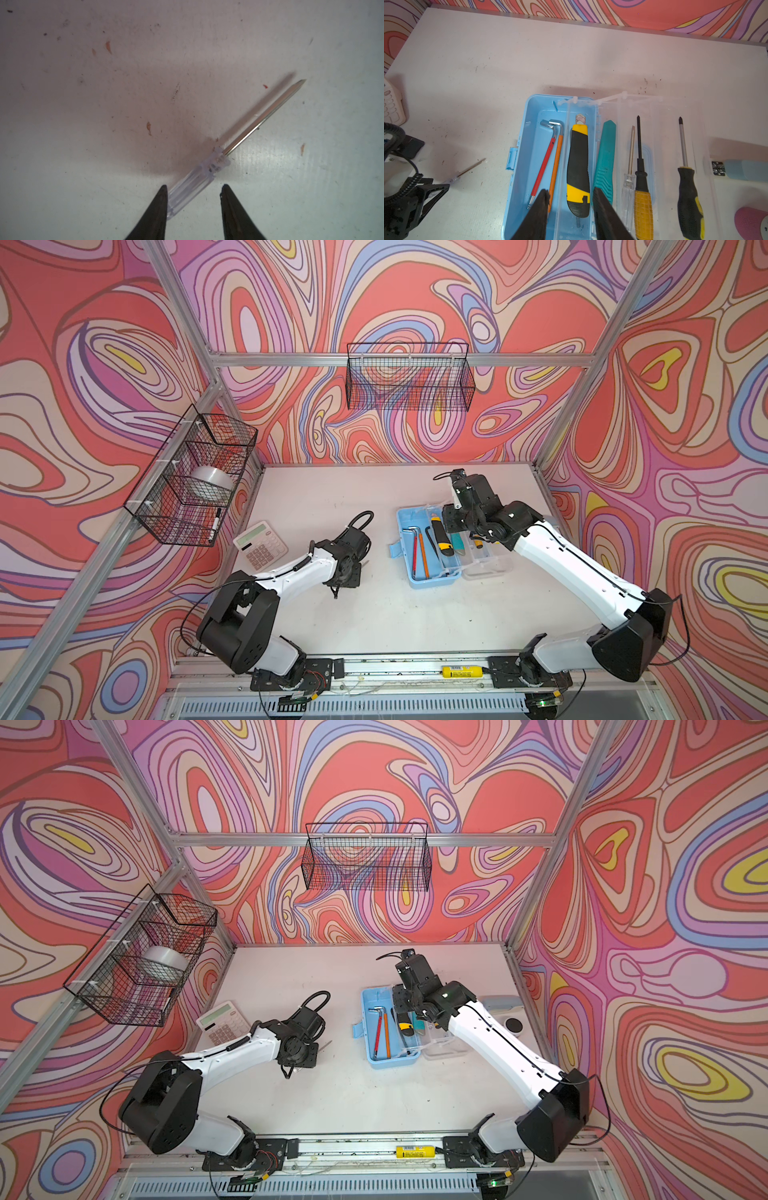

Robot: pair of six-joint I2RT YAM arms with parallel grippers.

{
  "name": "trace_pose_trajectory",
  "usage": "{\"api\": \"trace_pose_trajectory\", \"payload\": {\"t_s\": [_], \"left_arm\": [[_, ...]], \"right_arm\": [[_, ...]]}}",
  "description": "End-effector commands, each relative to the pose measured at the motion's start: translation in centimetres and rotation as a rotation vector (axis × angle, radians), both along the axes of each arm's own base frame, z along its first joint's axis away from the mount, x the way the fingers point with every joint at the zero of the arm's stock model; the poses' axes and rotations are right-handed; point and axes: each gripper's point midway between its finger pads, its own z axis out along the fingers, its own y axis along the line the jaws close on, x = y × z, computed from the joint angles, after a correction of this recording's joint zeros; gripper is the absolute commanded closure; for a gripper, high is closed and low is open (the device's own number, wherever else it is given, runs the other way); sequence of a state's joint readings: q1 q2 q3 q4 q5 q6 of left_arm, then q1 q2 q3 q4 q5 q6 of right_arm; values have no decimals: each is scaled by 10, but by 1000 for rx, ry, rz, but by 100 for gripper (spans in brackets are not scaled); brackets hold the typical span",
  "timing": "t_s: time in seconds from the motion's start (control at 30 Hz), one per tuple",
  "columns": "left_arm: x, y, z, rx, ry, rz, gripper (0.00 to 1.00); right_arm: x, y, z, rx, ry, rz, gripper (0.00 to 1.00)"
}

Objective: Pack the tool kit
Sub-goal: 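Lower the left gripper onto the thin clear-handled screwdriver and grasp it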

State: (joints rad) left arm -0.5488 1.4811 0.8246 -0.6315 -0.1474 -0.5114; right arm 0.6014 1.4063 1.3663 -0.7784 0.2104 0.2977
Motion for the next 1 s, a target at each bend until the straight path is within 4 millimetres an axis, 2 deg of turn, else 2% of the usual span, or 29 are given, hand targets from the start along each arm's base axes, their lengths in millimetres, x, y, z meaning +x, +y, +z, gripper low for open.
{"api": "trace_pose_trajectory", "payload": {"t_s": [0.0,0.2,0.53,0.73,0.8,0.93,0.97], "left_arm": [[2,3,-3,14,-1,-2,58],[2,-10,-11,-43,30,-8,60],[1,-15,-19,-62,60,1,68],[0,-15,-22,-57,72,10,78],[0,-14,-22,-44,81,15,86],[1,-12,-22,-30,85,17,95],[2,-12,-20,-31,81,15,100]], "right_arm": [[2,-3,-8,-20,7,-15,62],[2,-6,-11,-30,8,-28,62],[2,-10,-15,-47,8,-40,62],[4,-10,-22,-60,15,-45,63],[5,-12,-22,-68,12,-51,63],[7,-13,-17,-67,-4,-56,63],[7,-13,-15,-66,-8,-57,63]]}}
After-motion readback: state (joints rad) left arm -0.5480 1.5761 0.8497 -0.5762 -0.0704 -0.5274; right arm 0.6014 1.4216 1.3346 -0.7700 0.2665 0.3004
